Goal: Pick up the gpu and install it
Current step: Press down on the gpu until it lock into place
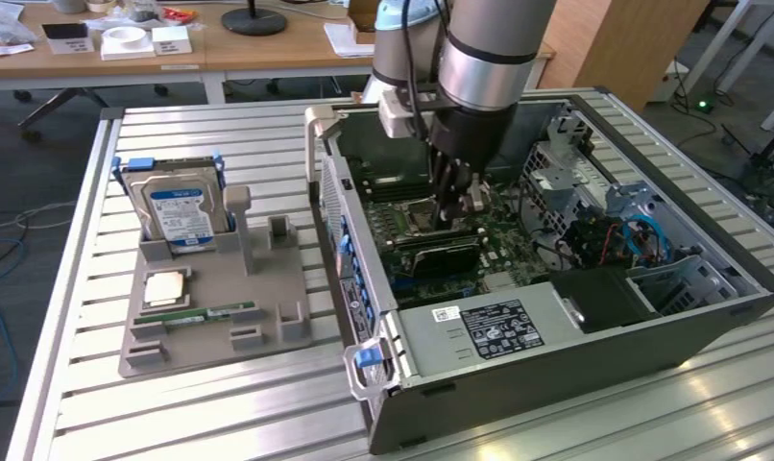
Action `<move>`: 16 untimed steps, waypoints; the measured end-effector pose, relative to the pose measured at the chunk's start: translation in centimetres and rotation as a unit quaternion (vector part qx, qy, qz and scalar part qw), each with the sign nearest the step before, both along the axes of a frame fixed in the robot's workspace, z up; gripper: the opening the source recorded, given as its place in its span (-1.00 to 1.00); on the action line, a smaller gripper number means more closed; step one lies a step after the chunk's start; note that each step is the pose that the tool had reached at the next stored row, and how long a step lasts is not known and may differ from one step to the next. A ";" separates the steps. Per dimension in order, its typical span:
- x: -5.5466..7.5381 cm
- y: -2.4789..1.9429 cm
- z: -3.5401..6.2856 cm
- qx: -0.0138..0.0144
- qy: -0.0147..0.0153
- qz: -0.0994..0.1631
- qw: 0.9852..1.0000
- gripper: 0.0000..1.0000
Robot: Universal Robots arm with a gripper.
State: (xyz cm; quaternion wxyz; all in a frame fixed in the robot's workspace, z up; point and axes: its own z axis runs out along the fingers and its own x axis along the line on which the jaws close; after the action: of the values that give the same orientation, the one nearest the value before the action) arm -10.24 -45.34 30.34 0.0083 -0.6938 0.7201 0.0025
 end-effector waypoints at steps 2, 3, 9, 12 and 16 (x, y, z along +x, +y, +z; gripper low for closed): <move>0.0 0.02 0.55 -0.001 0.000 0.000 1.000 -0.79; 0.0 0.03 0.78 -0.001 0.000 0.000 1.000 -0.79; 0.0 0.09 2.02 -0.002 0.000 0.000 1.000 -0.79; 0.0 0.09 2.45 -0.003 0.000 0.000 1.000 -0.79; 0.0 0.09 2.47 -0.003 0.000 0.000 1.000 -0.79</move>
State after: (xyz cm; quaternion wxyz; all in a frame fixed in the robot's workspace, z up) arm -10.25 -45.25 32.81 0.0065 -0.6938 0.7201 0.0006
